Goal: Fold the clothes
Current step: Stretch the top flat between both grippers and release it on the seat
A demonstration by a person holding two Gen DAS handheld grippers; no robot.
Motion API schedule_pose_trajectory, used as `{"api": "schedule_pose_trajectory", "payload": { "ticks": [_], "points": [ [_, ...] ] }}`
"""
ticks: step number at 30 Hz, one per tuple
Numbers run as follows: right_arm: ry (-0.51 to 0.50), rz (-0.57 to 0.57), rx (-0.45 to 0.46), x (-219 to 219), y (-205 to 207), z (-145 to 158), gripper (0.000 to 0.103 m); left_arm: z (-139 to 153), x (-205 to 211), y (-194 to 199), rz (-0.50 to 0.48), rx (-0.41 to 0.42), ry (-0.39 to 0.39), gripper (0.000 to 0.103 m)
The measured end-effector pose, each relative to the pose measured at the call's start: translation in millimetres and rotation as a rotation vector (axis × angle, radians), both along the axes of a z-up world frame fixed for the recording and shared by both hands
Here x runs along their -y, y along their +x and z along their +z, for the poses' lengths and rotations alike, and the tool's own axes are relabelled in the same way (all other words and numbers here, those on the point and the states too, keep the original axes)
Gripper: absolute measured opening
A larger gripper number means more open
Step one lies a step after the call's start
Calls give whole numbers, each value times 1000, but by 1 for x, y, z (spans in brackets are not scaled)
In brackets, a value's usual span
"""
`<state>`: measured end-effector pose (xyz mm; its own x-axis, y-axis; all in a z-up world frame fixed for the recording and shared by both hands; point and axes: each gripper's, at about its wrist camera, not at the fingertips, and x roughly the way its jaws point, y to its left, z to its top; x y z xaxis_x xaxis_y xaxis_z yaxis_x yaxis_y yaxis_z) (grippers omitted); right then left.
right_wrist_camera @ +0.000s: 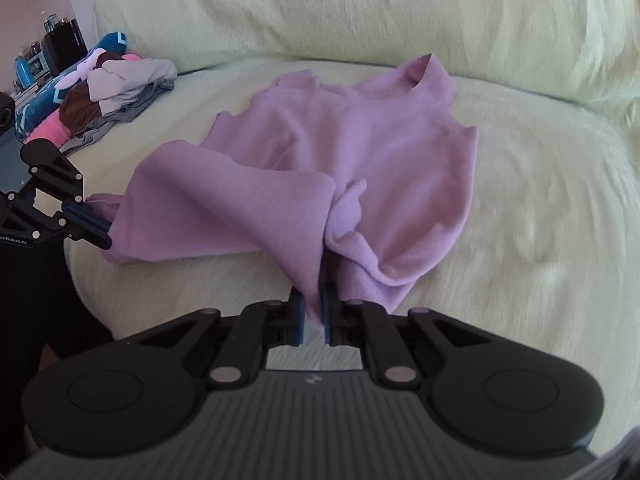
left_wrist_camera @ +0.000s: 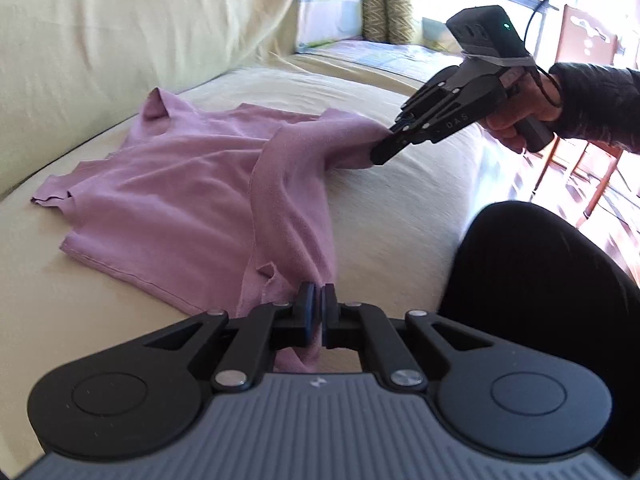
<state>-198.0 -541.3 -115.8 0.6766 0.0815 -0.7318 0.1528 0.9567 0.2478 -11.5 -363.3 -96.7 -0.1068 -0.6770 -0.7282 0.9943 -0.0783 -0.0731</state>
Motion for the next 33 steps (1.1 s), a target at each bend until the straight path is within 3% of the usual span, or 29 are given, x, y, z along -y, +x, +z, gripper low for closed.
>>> {"api": "schedule_pose_trajectory", "payload": {
  "ticks": [2, 3, 7, 10, 15, 18, 21, 22, 27, 29, 30, 31, 33],
  "points": [
    [-21, 8, 18, -7, -12, 7, 30, 2, -8, -11, -45, -30, 1, 3],
    [-26, 8, 34, -9, -18, 12, 32, 4, -11, -13, -53, -42, -3, 9],
    [-41, -41, 133, 0, -30, 27, 45, 11, -26, -8, 37, -47, -65, 30],
    [-9, -85, 157, 23, -20, 25, 47, 10, -29, -2, 117, -38, -92, 47],
    [74, -27, 155, 45, 13, 9, 47, 5, -30, 3, 192, 3, -99, 49],
    [112, -5, 146, 49, 30, 0, 42, 7, -42, 11, 252, -17, -142, 49],
    [180, -11, 126, 56, 40, -13, 24, 4, -43, 19, 285, -29, -144, 49],
    [186, -13, 119, 56, 40, -15, 14, 2, -41, 21, 285, -29, -137, 49],
    [185, -78, 154, 56, 19, -10, 6, -8, -25, 16, 225, -36, -97, 50],
    [171, -105, 178, 56, 5, -2, 5, -11, -22, 10, 192, -20, -89, 49],
    [160, -117, 187, 56, -2, 3, 5, -12, -21, 6, 175, -11, -85, 32],
    [144, -124, 192, 54, -10, 8, 5, -10, -21, 2, 154, 9, -81, 4],
    [99, -136, 198, 47, -30, 19, 5, -6, -22, -5, 111, 49, -75, 2]
  ]
}}
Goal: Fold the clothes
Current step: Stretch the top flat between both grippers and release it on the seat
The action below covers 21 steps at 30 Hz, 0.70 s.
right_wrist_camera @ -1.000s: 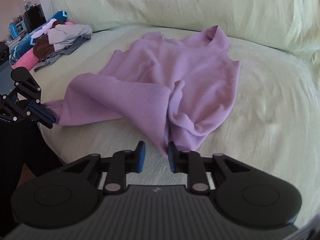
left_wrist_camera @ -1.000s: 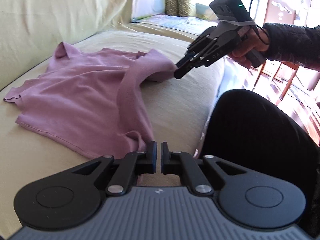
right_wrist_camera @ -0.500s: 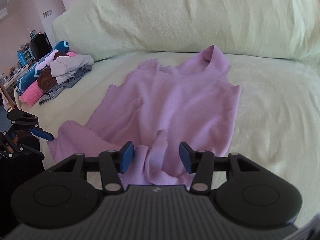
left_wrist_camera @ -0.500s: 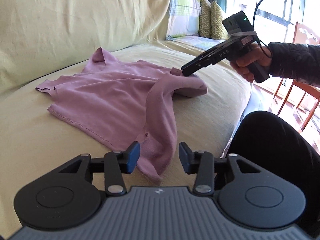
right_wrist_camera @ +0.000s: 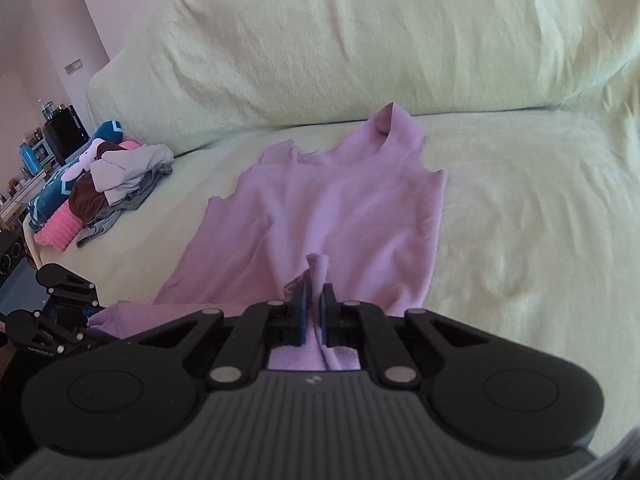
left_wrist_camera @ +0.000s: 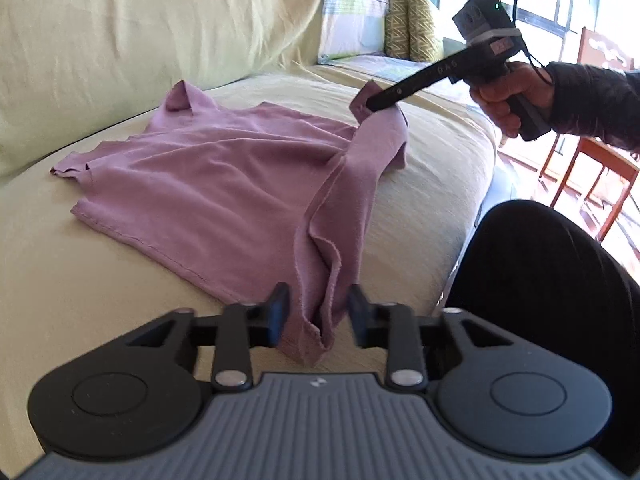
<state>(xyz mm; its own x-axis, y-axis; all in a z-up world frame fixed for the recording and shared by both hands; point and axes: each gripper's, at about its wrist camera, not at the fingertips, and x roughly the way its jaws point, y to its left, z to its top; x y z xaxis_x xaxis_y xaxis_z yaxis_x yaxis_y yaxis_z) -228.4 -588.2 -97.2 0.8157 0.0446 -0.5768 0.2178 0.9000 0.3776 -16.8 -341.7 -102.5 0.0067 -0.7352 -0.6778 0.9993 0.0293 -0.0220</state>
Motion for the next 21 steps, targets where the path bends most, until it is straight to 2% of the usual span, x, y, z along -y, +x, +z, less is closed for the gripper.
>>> {"api": "schedule_pose_trajectory", "payload": {
  "ticks": [3, 8, 12, 14, 17, 21],
  "points": [
    [-51, 3, -12, -14, -24, 12, 3, 12, -7, -9, -48, 42, -8, 0],
    [-162, 69, -90, -45, -53, 20, 2, 26, -21, -22, -96, 102, 7, 0],
    [-268, 152, -191, -68, -61, 10, 2, 23, -29, -28, -129, 136, 67, 0],
    [-298, 168, -221, -74, -62, 7, 2, 21, -32, -30, -143, 118, 82, 0],
    [-346, 177, -263, -78, -64, 4, 2, 15, -34, -37, -154, 142, 122, 0],
    [-350, 169, -313, -79, -65, -3, 2, 6, -30, -40, -151, 142, 153, 0]
  ]
}}
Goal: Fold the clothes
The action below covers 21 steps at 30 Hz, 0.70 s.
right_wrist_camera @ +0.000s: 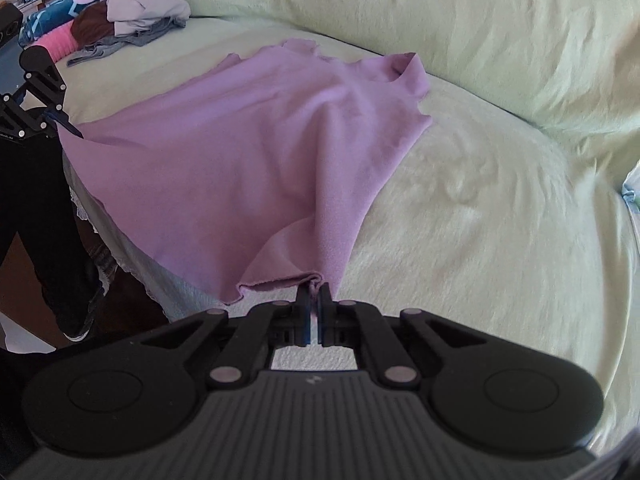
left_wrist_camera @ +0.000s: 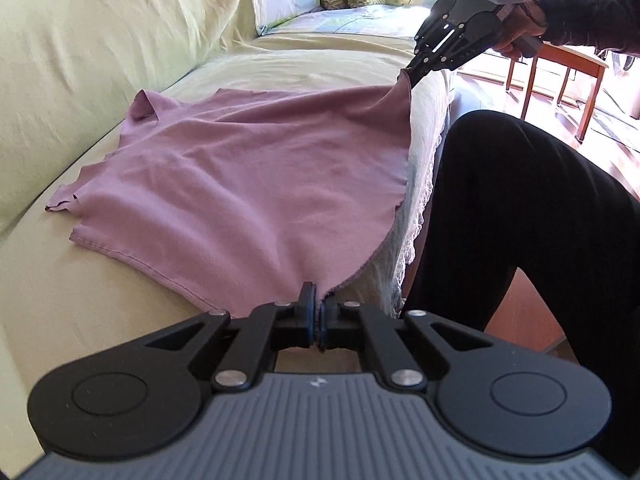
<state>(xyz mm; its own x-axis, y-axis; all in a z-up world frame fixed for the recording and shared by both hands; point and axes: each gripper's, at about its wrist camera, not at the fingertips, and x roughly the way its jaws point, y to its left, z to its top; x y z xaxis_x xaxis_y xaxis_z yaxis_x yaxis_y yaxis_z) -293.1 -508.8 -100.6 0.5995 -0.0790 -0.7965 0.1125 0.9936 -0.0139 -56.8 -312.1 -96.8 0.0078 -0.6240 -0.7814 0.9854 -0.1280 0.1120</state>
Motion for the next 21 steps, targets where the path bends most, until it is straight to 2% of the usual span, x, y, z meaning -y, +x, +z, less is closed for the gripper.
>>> {"api": "schedule_pose_trajectory", "payload": {
  "ticks": [2, 4, 5, 6, 7, 12, 14, 15, 17, 18, 21],
  "points": [
    [0, 2, -23, -4, 3, -4, 2, -3, 3, 1, -1, 10, 15, 0],
    [-26, -3, -50, -9, 5, -6, 5, -1, 1, 6, 11, -3, 23, 10],
    [-39, -7, -55, -11, 5, -6, 12, 0, -1, 9, 18, -11, 21, 18],
    [-51, -16, -49, -14, 3, -3, 16, 5, -7, 11, 22, -22, 4, 38],
    [-49, -30, -36, -15, 1, 1, 19, 9, -14, 13, 28, -33, -15, 49],
    [-11, -119, 75, -9, -2, 26, 22, 29, -37, 35, 124, -55, -106, 50],
    [-14, -167, 147, -3, 3, 39, 32, 37, -38, 56, 209, -35, -163, 50],
    [-16, -188, 179, 2, 7, 45, 35, 40, -34, 67, 253, -17, -189, 51],
    [-6, -220, 243, 16, 21, 53, 46, 45, -25, 87, 333, 19, -228, 57],
    [2, -223, 268, 24, 29, 55, 47, 46, -16, 100, 384, 39, -245, 58],
    [14, -238, 335, 48, 69, 55, 48, 48, 8, 139, 468, 28, -265, 58]
  ]
}}
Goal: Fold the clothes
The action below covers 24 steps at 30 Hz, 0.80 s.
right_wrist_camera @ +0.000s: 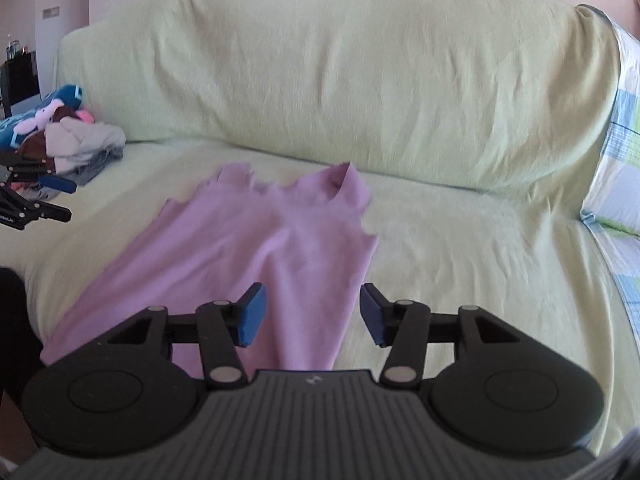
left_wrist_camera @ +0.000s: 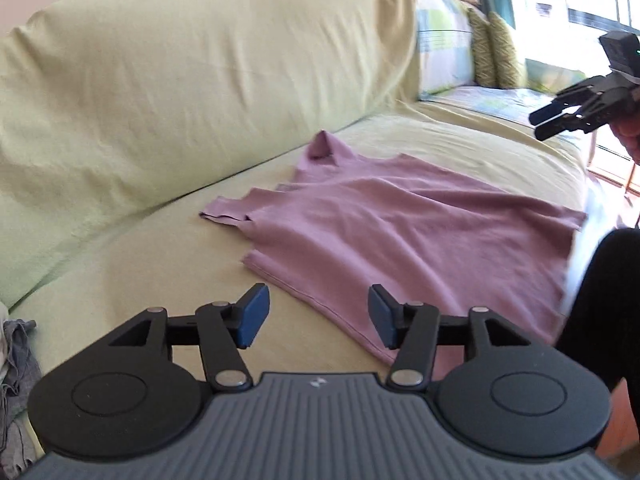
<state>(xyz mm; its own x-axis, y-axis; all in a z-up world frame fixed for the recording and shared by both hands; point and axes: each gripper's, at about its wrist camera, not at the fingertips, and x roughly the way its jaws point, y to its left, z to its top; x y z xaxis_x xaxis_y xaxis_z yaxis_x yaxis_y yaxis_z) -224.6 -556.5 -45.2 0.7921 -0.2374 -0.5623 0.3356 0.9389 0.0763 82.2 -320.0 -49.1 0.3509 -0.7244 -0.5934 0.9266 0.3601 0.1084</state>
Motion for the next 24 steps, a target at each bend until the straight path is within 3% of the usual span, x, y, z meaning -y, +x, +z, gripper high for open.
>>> {"api": "schedule_pose_trajectory", "payload": {
  "ticks": [4, 10, 13, 19, 21, 23, 24],
  "points": [
    [51, -11, 62, 35, 64, -13, 48, -8, 60, 88, 64, -106, -43, 58],
    [87, -6, 57, 89, 155, -44, 48, -38, 140, 187, 157, -154, -12, 54],
    [130, -30, 41, 112, 180, -60, 48, -56, 161, 218, 183, -160, 20, 54],
    [77, 10, 29, 137, 210, -82, 48, -82, 177, 237, 143, -135, 70, 46],
    [93, -11, 40, 148, 217, -89, 48, -88, 183, 241, 120, -153, 86, 41],
    [90, -1, 40, 157, 226, -96, 48, -90, 188, 238, 64, -123, 83, 27],
    [91, 3, 37, 161, 230, -100, 48, -91, 190, 237, 40, -126, 77, 9]
  ]
}}
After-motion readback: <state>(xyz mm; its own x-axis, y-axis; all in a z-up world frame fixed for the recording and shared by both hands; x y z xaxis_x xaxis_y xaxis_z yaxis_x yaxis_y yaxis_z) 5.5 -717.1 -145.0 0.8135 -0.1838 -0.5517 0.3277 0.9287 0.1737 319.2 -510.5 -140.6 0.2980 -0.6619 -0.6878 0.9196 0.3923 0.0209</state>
